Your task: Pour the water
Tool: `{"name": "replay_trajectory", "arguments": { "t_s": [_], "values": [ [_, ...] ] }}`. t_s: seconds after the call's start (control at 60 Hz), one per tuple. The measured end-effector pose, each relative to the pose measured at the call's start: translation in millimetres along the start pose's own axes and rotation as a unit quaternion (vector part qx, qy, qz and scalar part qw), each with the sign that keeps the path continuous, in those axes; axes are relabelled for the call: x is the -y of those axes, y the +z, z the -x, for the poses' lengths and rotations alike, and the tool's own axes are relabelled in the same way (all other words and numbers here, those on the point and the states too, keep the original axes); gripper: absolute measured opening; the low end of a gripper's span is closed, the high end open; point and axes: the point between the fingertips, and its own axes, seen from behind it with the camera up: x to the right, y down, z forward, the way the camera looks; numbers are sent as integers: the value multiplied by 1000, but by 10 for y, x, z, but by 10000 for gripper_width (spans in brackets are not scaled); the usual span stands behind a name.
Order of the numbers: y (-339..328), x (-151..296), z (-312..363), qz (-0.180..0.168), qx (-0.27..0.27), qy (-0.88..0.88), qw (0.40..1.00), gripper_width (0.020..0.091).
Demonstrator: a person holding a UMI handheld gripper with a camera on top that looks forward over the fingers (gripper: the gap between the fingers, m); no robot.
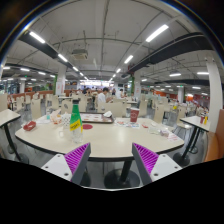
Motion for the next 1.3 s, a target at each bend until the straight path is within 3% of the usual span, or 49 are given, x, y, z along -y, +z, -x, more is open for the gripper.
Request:
{"name": "replay_trajectory", "arguments": {
  "t_s": [0.233, 0.483, 0.733, 0.767, 0.8, 0.833, 0.883, 1.017, 1.167, 1.3],
  "values": [
    [297, -42, 229, 12, 32, 30, 999, 845],
    [996, -4, 1260, -8, 95, 19, 995, 845],
    [2114, 158, 1628, -9, 37, -4, 999, 845],
    [2343, 152, 1619, -3, 37, -4, 999, 831],
    [2366, 164, 1695, 5, 37, 2, 999, 755],
    [2441, 148, 1711, 14, 34, 5, 999, 497],
    [2518, 150, 1689, 14, 24, 15, 1000, 489],
    [2539, 208, 1708, -6, 31, 14, 999, 373],
    [2658, 202, 1479, 4, 18, -11, 1000, 369],
    [2980, 732, 993, -14, -48, -186, 981, 368]
  ]
}}
